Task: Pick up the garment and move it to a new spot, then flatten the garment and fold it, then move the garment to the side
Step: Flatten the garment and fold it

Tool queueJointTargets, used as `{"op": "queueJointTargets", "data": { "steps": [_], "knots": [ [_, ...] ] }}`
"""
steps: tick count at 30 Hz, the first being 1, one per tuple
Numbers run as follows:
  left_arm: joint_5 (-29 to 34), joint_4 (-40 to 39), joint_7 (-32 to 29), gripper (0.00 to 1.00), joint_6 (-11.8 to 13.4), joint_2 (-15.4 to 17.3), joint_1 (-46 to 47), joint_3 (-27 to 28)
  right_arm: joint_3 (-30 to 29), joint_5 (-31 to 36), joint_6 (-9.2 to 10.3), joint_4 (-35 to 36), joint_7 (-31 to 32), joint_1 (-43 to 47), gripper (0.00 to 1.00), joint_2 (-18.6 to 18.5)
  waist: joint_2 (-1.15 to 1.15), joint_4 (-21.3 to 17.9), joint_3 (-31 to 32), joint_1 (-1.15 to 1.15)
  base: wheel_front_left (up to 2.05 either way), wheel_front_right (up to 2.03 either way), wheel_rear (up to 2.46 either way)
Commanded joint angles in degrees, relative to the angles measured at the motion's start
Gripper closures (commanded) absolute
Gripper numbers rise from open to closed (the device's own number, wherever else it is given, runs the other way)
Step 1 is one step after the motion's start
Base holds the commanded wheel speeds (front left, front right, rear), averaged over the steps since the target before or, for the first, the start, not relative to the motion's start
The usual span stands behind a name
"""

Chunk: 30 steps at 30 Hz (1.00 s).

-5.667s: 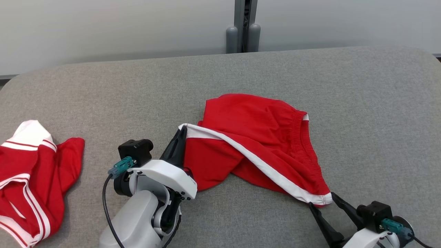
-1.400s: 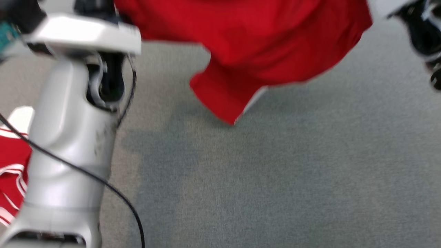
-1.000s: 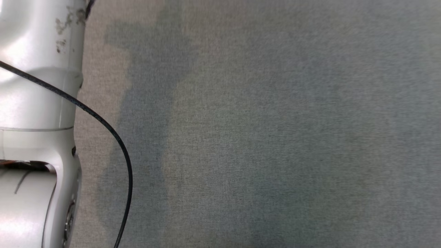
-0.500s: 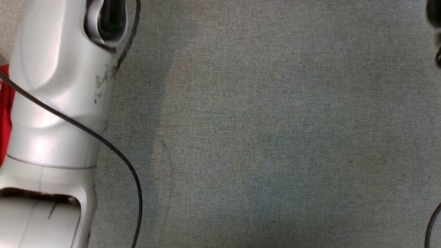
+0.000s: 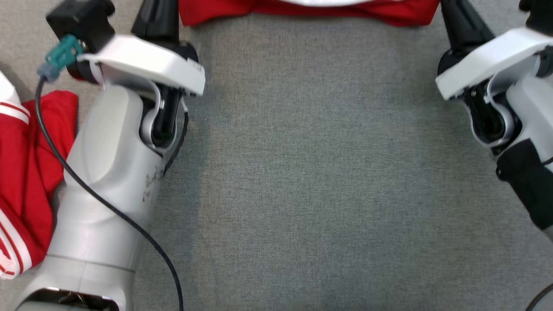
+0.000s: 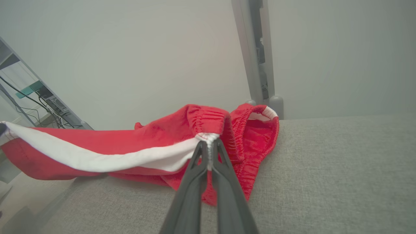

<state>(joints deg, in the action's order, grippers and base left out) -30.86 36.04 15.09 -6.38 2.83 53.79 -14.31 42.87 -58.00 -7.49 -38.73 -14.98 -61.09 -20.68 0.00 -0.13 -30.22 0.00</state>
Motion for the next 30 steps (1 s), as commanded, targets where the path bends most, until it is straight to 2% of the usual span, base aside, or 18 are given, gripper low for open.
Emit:
{"op": "queueJointTargets", "data": {
  "steps": [1, 7, 15, 30],
  "knots": [
    [-0.25, 0.20, 0.12, 1.00, 0.32, 0.14, -0.92, 0.25, 0.83, -1.13, -0.01, 0.08, -0.28, 1.35, 1.00, -0.60, 0.00, -0.26, 1.72, 0.00, 0.00, 0.00, 0.00],
    [-0.48, 3.20, 0.12, 1.00, -0.08, 0.18, -6.19, -0.79, 8.45, -7.06, -0.01, -0.78, -0.28, 4.82, 1.00, -1.75, 0.00, -0.91, 5.58, 0.00, 0.00, 0.00, 0.00],
    [3.40, 4.49, 0.13, 1.00, -0.52, 0.19, -11.87, -2.55, 16.32, -14.31, -0.01, -1.75, 1.47, 7.62, 1.00, -3.11, 0.00, -0.97, 10.03, 0.00, 0.00, 0.00, 0.00],
    [8.93, 1.02, 0.13, 1.00, -0.88, 0.18, -24.19, -1.18, 24.95, -23.86, -0.01, -0.38, 4.17, 15.80, 1.00, -5.36, 0.00, -1.06, 18.30, 0.00, 0.00, 0.00, 0.00]
  ]
}}
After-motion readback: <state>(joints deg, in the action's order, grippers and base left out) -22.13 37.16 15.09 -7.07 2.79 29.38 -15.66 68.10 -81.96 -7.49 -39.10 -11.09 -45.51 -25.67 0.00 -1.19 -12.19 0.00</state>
